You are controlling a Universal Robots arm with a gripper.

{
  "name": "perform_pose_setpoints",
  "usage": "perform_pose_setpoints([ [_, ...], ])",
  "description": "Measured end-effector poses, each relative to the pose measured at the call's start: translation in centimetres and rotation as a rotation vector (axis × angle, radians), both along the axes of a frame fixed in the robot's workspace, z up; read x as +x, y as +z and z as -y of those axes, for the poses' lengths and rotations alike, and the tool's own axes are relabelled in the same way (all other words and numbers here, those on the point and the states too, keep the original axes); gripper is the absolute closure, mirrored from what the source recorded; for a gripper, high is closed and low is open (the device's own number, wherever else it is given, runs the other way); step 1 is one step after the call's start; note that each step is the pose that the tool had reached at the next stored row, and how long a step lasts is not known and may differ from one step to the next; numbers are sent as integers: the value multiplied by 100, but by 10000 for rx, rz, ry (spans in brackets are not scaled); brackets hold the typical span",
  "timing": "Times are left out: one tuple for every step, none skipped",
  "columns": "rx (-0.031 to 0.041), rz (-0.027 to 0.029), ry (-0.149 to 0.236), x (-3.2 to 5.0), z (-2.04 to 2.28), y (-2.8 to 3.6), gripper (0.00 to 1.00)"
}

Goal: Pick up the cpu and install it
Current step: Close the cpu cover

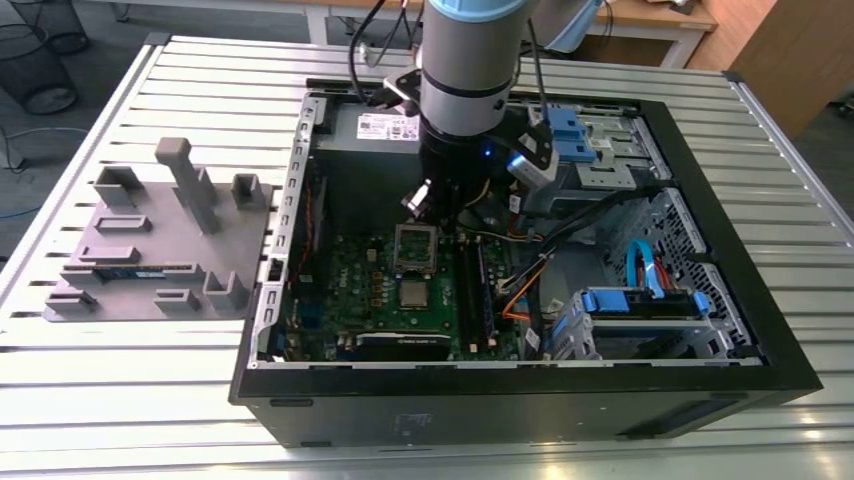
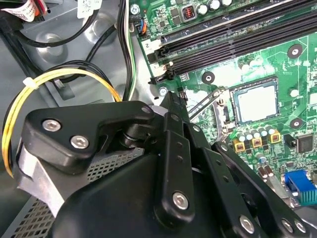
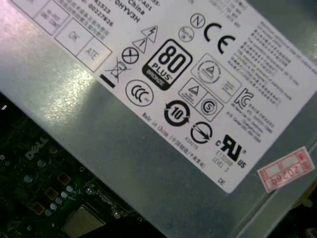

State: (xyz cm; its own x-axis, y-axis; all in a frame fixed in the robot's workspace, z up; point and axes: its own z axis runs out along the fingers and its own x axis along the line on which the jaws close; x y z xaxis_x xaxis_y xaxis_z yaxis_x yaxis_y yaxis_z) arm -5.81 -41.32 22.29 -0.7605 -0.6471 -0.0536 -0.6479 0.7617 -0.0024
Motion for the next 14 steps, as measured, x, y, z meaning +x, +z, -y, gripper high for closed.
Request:
perform_pose_setpoints([
  [-1,1,0,0,0,3,89],
  [-2,1,0,-1,0,7,89],
  [-1,2,0,-1,0,7,89],
  [-2,2,0,-1,0,8,89],
  [-3,1,0,-1,0,8,89],
  [-4,1,0,-1,0,8,89],
  [-7,0,0,-1,1,9,89],
  [-7,0,0,-1,0,9,89],
  [-10,-1,0,-1,0,14,89],
  [-11,-2,0,-1,1,19,89],
  [-8,0,1,-1,1,24,89],
  [-8,0,2,-1,0,32,89],
  [-9,0,3,-1,1,40,89],
  [-8,1,5,-1,1,45,89],
])
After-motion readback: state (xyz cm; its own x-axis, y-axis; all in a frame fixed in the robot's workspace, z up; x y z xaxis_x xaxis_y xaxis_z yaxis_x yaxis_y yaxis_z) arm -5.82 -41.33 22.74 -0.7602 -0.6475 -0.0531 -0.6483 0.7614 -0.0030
